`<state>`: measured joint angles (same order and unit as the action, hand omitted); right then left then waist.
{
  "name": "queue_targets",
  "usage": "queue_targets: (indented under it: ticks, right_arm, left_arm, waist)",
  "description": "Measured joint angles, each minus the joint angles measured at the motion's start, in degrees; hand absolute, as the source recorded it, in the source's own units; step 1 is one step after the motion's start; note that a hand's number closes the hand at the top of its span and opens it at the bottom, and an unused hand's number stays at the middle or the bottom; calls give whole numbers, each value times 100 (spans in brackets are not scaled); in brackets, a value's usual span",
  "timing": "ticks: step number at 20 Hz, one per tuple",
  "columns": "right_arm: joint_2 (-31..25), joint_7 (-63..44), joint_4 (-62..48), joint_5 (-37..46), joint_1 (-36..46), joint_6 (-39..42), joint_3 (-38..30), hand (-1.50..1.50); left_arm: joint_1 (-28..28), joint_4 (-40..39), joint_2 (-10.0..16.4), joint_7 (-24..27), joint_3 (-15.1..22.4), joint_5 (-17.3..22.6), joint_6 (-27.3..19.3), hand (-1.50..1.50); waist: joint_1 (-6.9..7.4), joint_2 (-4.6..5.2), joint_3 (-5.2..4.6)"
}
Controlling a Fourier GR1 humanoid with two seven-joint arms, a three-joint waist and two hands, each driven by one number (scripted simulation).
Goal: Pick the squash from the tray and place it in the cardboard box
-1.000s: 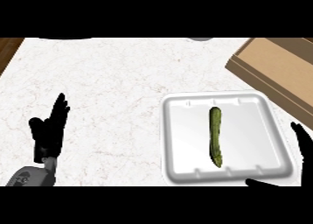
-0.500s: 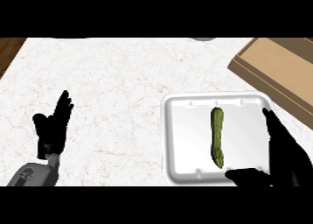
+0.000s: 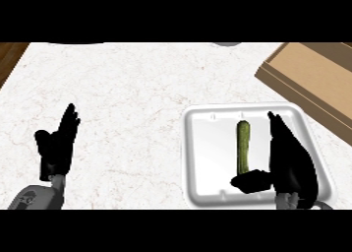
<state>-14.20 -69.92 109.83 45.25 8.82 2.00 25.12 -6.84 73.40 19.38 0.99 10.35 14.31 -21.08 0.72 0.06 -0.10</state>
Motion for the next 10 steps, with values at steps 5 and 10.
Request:
queue_targets:
  ticks: [5, 10]
  right_arm:
    - [419, -56, -392, 224, 245, 238, -161, -150]
    - [914, -73, -818, 578, 426, 399, -262, -150]
  left_arm:
    - [-6, -97, -49, 88, -71, -13, 41, 0]
    - [-12, -98, -115, 40, -72, -64, 33, 0]
  waist:
    - [-27, -2, 0]
    - [-38, -6, 2]
